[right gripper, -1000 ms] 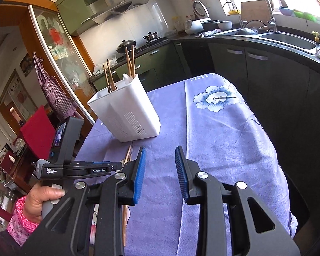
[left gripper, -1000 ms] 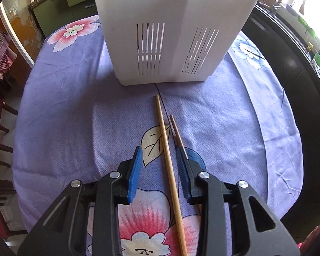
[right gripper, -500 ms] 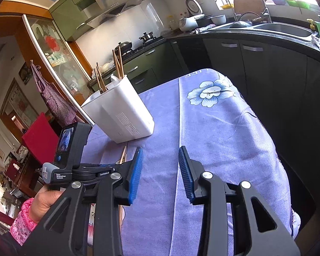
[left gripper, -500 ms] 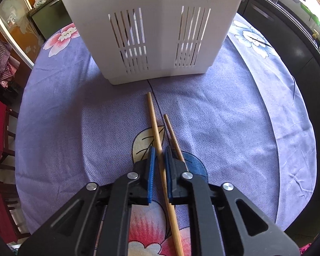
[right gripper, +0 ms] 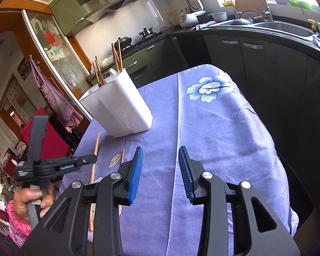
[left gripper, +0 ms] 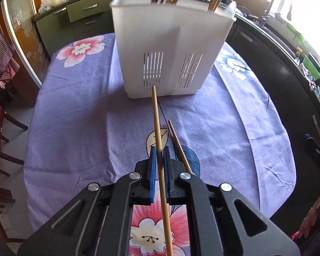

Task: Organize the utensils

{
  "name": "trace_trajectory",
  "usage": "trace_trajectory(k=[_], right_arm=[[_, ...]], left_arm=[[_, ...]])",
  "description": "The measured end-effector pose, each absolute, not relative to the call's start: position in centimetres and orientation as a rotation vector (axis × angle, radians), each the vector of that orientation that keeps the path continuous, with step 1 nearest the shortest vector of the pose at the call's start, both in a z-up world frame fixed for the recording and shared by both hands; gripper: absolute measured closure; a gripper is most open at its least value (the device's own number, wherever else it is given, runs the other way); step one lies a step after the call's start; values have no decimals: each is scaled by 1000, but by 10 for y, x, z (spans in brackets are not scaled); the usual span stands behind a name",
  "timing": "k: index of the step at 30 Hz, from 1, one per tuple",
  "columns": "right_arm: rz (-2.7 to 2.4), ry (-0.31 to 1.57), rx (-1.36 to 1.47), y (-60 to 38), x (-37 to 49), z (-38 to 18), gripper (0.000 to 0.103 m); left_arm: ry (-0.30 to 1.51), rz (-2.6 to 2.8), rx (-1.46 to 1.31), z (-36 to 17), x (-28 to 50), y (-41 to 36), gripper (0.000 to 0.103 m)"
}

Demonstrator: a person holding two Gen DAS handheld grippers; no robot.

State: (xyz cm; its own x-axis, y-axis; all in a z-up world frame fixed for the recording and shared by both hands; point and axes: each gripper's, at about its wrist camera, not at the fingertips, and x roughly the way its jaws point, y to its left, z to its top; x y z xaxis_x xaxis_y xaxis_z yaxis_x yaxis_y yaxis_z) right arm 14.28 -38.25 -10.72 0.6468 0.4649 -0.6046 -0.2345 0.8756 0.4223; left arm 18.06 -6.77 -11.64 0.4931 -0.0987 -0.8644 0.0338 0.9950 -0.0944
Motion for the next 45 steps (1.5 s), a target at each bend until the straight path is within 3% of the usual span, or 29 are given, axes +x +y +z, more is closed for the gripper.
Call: trace_trajectory(k=[2,10,15,25,32,34,39,42,43,45], right_arm=[[433,810,284,-368,148,-112,59],[528,994,27,-266,193,-139,59],[555,1103,-105,-208,218,-162,68],[501,1157,-217,-167,239,-176,70],[475,1146,-263,-151,238,-187,86],[469,1145,-257,-151,239,-187,95],[480,1128,-234,-154,234,-187,97],[499,1095,-175,-172,228,-170,97],[506,1079,-153,-178,226,-161,97],[514,1041,-108,-194,218,-144,97]], left_arm=[[1002,-92,-79,-102,163,-61,97],[862,-98,-99,-68,110,-33,97],[824,-89,-105,-61,102,-22,97],[804,-113,-111,-59,97,-14,97],[819,-118,-114,-64,100,-14,97],[836,-111,-120,-66,104,-12,97],[931,-89,-158,-87,128,-9,96],[998,-54,-166,-106,152,-9,82],[1014,-37,-163,-112,160,-8,72],[1040,-1,-135,-123,175,-10,68]])
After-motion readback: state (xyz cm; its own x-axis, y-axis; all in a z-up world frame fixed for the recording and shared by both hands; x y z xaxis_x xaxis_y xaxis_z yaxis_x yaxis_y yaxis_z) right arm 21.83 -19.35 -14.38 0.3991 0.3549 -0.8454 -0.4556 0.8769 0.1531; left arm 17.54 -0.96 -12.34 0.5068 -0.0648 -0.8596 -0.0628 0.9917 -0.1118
